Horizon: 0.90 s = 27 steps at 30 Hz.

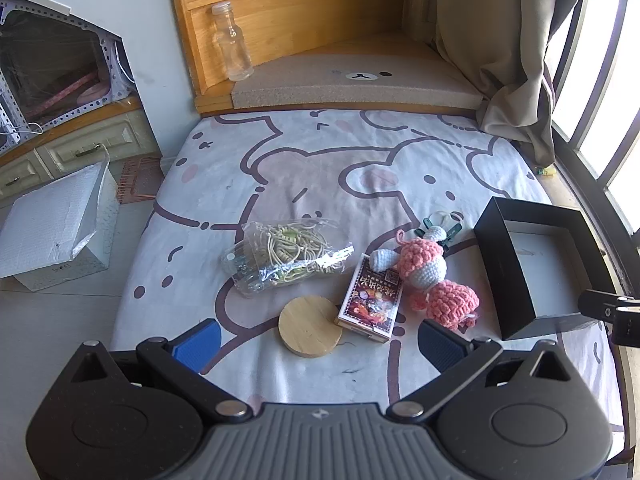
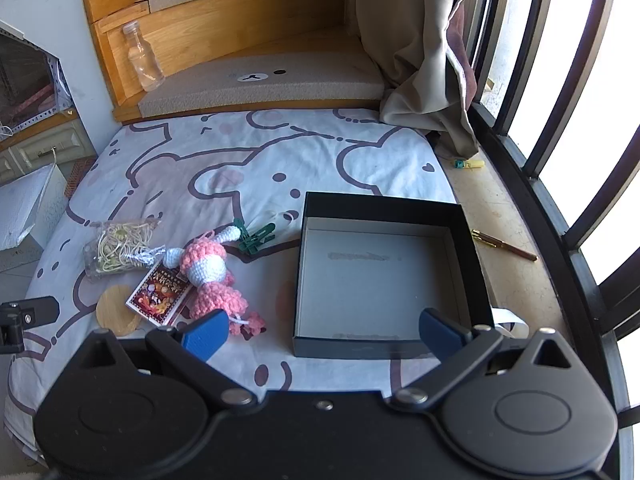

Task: Organize objects

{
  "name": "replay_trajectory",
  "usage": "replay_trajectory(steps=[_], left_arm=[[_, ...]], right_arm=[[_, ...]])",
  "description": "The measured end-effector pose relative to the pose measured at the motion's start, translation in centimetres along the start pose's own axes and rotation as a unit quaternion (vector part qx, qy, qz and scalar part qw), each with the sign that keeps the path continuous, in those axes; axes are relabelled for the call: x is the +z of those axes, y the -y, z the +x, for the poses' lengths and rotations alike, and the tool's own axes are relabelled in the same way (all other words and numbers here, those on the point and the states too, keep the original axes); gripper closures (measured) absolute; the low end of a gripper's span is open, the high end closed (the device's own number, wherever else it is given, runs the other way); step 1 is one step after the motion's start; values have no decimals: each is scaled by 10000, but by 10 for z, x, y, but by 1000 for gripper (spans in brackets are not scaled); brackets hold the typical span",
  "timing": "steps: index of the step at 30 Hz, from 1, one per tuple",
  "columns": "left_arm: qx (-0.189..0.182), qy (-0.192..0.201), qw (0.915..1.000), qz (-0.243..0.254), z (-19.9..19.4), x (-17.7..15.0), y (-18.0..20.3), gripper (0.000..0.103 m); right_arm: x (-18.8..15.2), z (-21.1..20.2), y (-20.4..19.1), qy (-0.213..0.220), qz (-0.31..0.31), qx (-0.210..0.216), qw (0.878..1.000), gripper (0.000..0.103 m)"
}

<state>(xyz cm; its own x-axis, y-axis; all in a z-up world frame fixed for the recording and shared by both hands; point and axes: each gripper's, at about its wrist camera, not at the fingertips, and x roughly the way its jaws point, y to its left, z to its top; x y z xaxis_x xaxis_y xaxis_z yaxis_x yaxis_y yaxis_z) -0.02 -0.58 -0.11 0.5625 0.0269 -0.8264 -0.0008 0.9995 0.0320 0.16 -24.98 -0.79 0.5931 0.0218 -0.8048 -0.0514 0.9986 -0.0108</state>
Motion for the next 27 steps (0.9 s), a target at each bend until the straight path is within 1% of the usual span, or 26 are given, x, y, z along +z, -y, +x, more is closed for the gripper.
replay_trajectory(steps=[27], left_arm=[[-7, -26, 10000, -6, 2, -3, 3, 0]], right_arm=[[-3, 2, -1, -21, -18, 1, 10000, 1]])
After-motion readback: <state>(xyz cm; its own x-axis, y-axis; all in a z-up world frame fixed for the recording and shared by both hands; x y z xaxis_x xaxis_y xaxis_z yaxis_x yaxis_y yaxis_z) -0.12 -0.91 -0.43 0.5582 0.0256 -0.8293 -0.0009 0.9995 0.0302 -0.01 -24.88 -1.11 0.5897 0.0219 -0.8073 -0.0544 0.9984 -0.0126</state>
